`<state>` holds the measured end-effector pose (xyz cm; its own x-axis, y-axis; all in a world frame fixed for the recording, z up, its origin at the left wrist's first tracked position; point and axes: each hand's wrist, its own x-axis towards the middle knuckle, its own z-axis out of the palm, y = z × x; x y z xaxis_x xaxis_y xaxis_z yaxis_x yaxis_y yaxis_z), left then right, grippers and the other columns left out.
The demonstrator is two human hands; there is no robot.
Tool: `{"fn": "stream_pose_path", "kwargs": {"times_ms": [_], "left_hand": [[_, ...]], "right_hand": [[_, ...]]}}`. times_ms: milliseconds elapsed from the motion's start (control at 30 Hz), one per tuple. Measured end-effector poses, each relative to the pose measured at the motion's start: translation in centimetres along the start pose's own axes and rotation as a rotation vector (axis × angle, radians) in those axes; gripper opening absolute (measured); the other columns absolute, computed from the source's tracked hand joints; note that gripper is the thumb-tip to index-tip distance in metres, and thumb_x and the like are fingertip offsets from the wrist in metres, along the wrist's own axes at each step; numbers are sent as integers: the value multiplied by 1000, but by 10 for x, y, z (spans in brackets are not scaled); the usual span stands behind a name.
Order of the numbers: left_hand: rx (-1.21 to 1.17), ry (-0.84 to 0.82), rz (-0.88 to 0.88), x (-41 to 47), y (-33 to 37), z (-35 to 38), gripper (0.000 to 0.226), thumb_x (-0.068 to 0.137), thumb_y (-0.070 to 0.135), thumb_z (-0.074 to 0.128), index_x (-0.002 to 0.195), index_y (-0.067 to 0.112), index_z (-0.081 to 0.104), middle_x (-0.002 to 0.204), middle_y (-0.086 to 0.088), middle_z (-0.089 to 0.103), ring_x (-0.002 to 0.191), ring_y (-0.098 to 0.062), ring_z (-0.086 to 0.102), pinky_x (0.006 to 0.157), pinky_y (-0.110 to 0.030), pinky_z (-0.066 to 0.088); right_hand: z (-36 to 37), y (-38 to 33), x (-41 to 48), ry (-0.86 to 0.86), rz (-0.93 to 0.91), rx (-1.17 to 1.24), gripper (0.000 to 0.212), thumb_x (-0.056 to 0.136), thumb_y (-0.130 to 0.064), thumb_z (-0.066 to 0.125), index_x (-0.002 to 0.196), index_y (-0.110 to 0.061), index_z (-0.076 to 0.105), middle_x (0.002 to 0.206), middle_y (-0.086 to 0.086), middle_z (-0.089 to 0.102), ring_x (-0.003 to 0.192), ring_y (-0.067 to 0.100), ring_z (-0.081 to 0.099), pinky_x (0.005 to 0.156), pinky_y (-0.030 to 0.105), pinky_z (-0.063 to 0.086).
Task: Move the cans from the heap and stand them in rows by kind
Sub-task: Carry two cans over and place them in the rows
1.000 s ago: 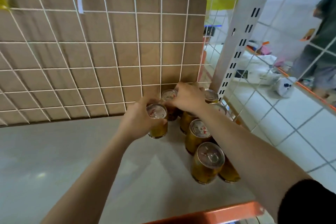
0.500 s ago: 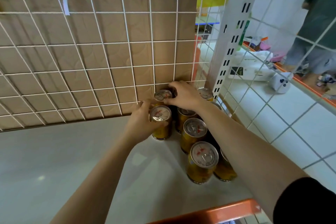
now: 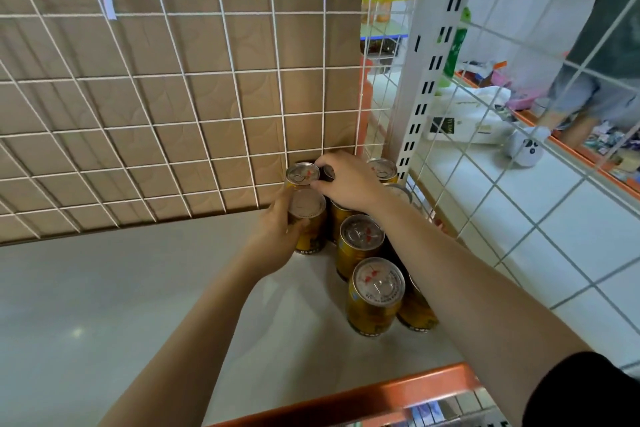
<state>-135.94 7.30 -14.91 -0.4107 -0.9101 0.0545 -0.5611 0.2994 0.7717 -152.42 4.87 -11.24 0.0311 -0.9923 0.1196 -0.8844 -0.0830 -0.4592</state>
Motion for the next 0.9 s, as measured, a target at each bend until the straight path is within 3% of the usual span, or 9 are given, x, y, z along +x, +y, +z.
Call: {"fn": "stream_pose_path", "kwargs": {"times_ms": [167, 233, 300, 333, 400, 433, 567, 667, 900], "left_hand": [[-64, -54, 4, -6, 6, -3, 67, 94, 15, 52, 148, 19, 12, 140, -2, 43, 116, -6, 43, 90, -12, 32], [-103, -88, 17, -12, 7, -5, 71, 92, 17, 55, 148, 20, 10, 141, -1, 42, 120, -7, 44, 90, -8, 31], [-39, -69, 32, -21, 3, -8, 74, 92, 24, 56, 148, 21, 9, 146, -2, 38, 130, -19, 42, 98, -16, 32], [55, -49, 2, -28, 0, -12, 75, 92, 29, 55, 149, 21, 7, 150, -4, 33, 134, -25, 37, 107, -28, 30], [314, 1, -143, -42, -5, -21, 76, 93, 40, 49, 150, 19, 3, 156, -6, 20, 139, -30, 27, 115, -50, 18], [402, 22, -205, -51, -9, -27, 76, 94, 43, 46, 150, 18, 2, 156, -7, 17, 140, -31, 25, 115, -54, 13], [527, 108, -301, -97, -28, -59, 71, 94, 47, 43, 149, 18, 8, 154, -7, 21, 138, -32, 29, 113, -58, 7], [531, 185, -396, -145, -50, -95, 64, 94, 47, 43, 147, 21, 18, 152, -5, 27, 136, -31, 32, 113, -59, 10], [501, 409, -605, -280, -110, -177, 60, 91, 45, 49, 141, 18, 32, 144, -7, 38, 127, -34, 43, 108, -55, 26]], "right_hand": [[6, -7, -8, -35, 8, -27, 48, 87, -38, 60, 129, -19, 50, 126, 6, 55, 118, 25, 48, 99, 39, 43], [4, -15, -15, -42, -3, -40, 52, 88, -38, 58, 134, -19, 46, 132, 6, 52, 122, 24, 46, 100, 37, 42], [1, -25, -25, -49, -15, -44, 54, 90, -40, 56, 138, -19, 42, 138, 5, 49, 125, 24, 44, 100, 38, 42], [0, -30, -30, -48, -20, -48, 54, 90, -41, 55, 138, -19, 41, 138, 5, 48, 125, 25, 44, 98, 38, 43], [4, -45, -41, -42, -26, -97, 52, 90, -43, 54, 136, -20, 43, 138, 6, 45, 124, 28, 44, 94, 41, 42], [8, -54, -47, -42, -29, -144, 52, 90, -45, 53, 134, -21, 43, 139, 7, 43, 124, 30, 43, 93, 42, 41], [30, -98, -72, -82, -59, -320, 50, 91, -42, 52, 133, -15, 44, 136, 13, 43, 126, 35, 38, 103, 46, 35], [52, -134, -92, -87, -113, -375, 50, 90, -42, 52, 130, -14, 46, 133, 13, 47, 123, 35, 40, 102, 43, 33], [124, -247, -141, -135, -287, -271, 50, 89, -45, 52, 132, -19, 46, 132, 6, 49, 122, 29, 42, 102, 37, 34]]}}
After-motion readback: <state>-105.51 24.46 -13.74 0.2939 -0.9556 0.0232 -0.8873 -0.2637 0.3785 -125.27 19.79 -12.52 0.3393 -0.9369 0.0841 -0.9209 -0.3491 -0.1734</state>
